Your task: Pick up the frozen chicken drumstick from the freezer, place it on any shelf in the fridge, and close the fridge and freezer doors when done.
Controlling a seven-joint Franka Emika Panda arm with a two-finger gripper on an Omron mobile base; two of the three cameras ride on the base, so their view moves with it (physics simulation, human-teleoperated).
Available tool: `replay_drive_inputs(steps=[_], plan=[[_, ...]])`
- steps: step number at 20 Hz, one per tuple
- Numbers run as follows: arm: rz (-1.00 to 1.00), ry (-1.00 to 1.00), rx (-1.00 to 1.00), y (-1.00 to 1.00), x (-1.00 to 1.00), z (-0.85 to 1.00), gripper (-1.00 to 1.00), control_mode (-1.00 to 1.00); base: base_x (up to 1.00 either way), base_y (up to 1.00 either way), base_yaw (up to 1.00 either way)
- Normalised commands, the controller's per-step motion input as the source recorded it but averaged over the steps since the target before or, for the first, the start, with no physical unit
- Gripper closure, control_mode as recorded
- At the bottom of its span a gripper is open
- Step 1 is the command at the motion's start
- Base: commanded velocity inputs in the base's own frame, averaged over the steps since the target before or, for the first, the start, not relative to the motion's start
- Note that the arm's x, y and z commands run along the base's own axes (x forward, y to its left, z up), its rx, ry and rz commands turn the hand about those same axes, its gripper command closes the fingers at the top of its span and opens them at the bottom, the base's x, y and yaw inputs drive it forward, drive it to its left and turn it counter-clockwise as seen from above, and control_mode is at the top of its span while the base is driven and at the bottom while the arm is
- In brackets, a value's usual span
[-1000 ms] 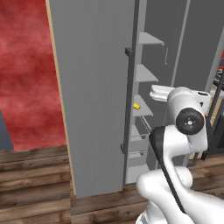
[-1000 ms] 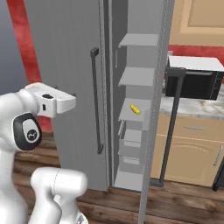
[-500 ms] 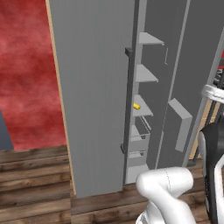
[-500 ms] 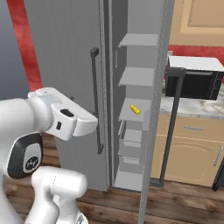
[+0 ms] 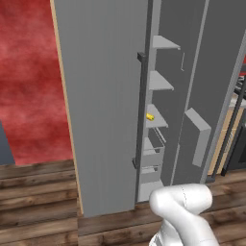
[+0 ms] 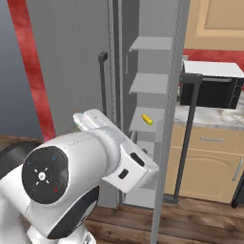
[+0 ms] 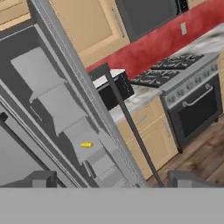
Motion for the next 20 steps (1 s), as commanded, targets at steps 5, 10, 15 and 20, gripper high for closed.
replay_drive_inputs(steps=[5, 10, 15, 20], plan=[[0.16, 0.11, 0.21, -0.91, 0.16, -0.07, -1.0, -1.0, 0.0, 0.0, 0.0], [0.13, 0.01, 0.04, -0.39, 0.34, -0.32, -1.0, -1.0, 0.0, 0.0, 0.0], [0.07, -0.03, 0.0, -0.15, 0.53, -0.59, -1.0, -1.0, 0.0, 0.0, 0.0], [0.09, 0.0, 0.04, -0.41, 0.64, -0.38, -1.0, -1.0, 0.0, 0.0, 0.0]])
